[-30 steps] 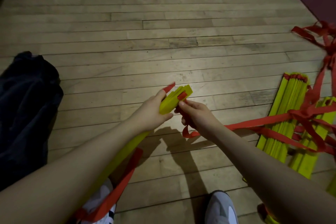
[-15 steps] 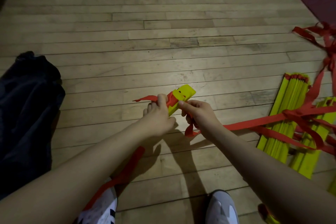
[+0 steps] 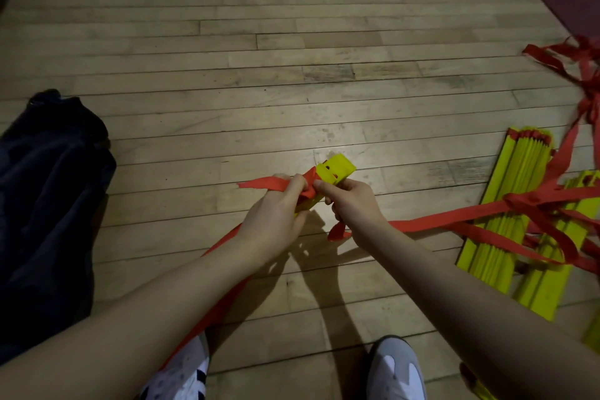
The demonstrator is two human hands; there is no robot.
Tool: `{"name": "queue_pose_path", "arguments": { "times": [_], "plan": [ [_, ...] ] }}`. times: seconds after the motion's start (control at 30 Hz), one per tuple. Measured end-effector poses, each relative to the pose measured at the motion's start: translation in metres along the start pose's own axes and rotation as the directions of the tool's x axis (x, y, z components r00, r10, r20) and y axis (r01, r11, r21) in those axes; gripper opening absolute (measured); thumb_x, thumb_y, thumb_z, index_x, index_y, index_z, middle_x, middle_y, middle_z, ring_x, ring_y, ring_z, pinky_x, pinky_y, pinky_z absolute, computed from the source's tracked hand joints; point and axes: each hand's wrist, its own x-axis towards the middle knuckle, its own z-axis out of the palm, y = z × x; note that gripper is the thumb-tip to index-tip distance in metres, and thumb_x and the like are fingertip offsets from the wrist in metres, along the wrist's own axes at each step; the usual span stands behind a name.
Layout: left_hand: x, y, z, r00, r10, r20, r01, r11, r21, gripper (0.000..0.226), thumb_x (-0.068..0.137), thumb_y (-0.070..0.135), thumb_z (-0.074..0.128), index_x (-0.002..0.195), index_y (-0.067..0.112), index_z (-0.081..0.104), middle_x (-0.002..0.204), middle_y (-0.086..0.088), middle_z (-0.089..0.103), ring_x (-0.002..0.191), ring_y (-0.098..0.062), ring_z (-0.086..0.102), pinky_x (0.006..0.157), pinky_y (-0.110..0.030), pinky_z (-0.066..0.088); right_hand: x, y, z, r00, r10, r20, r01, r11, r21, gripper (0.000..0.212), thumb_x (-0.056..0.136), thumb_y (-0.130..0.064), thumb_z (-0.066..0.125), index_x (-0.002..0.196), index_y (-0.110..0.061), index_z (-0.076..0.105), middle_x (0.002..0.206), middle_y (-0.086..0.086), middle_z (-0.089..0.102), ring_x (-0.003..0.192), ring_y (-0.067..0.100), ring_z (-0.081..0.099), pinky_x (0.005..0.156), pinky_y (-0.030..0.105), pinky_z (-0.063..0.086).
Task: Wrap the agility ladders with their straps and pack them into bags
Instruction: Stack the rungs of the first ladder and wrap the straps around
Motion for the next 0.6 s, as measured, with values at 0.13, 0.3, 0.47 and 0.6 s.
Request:
{"name": "queue_pose_path", "arguments": {
  "times": [0.13,0.3,0.47,0.6],
  "plan": [
    [-0.003,0.001,-0.004,0.999,-0.033,-0.014,0.036,0.961,0.274,0.036,0.091,0.038,0.058,0.124,0.028,0.049,0.149,-0.024,0.028,0.115,-0.044,0.053,0.084,-0.045,0.051,-0.002,0.004,0.001,1.0,-0.009,-0.023,0.009,1.0,0.021,0.023,0.086,-0.017,0.068,0.065,-0.015,0.058,0.053,-0.009,0.05,0.038,-0.002,0.041,0.045,0.017,0.036],
    [-0.005,-0.013,-0.016,0.959,0.118,-0.256,-0.024,0.938,0.345,0.037,0.092,0.052,0.04,0.109,0.027,0.063,0.149,-0.029,0.028,0.142,-0.042,0.017,0.111,-0.06,0.011,-0.004,0.007,0.002,0.999,0.008,-0.053,-0.005,0.998,0.057,0.025,0.085,-0.016,0.067,0.062,-0.017,0.056,0.049,-0.01,0.046,0.039,-0.001,0.04,0.041,0.02,0.035],
    [0.007,-0.008,-0.028,0.957,0.167,-0.235,0.002,0.813,0.583,0.019,0.079,0.025,0.069,0.065,0.012,0.071,0.129,-0.012,0.059,0.121,-0.035,0.042,0.095,-0.045,0.024,0.0,0.007,0.002,0.999,-0.02,-0.048,0.022,0.999,0.042,0.022,0.085,-0.015,0.068,0.065,-0.013,0.058,0.06,-0.001,0.051,0.044,-0.001,0.04,0.049,0.017,0.032],
    [0.013,-0.006,-0.021,0.994,-0.043,-0.102,0.088,0.868,0.489,0.024,0.085,0.016,0.057,0.108,0.012,0.062,0.132,-0.006,0.05,0.124,-0.027,0.042,0.098,-0.037,0.02,0.001,0.007,0.001,0.999,-0.036,-0.03,0.037,0.999,0.04,0.02,0.085,-0.014,0.068,0.067,-0.012,0.059,0.061,0.0,0.052,0.045,0.0,0.042,0.053,0.018,0.033]
  ]
}}
